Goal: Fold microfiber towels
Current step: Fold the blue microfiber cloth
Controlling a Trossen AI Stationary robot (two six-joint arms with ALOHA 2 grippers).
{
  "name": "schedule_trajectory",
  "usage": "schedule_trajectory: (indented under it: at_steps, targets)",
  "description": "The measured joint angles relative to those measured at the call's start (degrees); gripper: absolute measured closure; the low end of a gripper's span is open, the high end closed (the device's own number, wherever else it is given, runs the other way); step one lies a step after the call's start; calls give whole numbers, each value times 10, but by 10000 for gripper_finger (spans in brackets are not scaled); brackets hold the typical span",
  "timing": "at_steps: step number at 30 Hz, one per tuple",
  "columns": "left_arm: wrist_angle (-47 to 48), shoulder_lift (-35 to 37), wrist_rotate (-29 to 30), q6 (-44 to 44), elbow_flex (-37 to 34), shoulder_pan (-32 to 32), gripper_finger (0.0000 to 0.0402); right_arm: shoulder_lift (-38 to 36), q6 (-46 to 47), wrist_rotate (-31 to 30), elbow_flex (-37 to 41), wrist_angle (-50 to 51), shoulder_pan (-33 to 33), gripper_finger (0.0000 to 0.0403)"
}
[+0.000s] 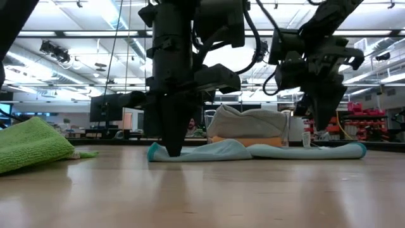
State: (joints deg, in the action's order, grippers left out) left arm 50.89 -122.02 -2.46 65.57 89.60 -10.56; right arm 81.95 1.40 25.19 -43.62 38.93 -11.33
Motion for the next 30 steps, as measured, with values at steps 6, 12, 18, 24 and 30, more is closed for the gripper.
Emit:
schedule_trajectory:
  at_steps: [6,12,18,24,30]
  targets:
    - [26,0,3,2,0,2,378,39,-4,8,0,-18,0,402]
    - [53,0,6,2,0,1,396,67,7,12,20,-51,-2,402]
    - [52,0,13,3,0,1,381,66,41,31,77,-109,-2,402]
    - [69,0,14,0,0,2,394,46,51,36,108,-119,-14,403]
    - [126,0,31,7,0,2,385,14,66,27,127,-114,-36,403]
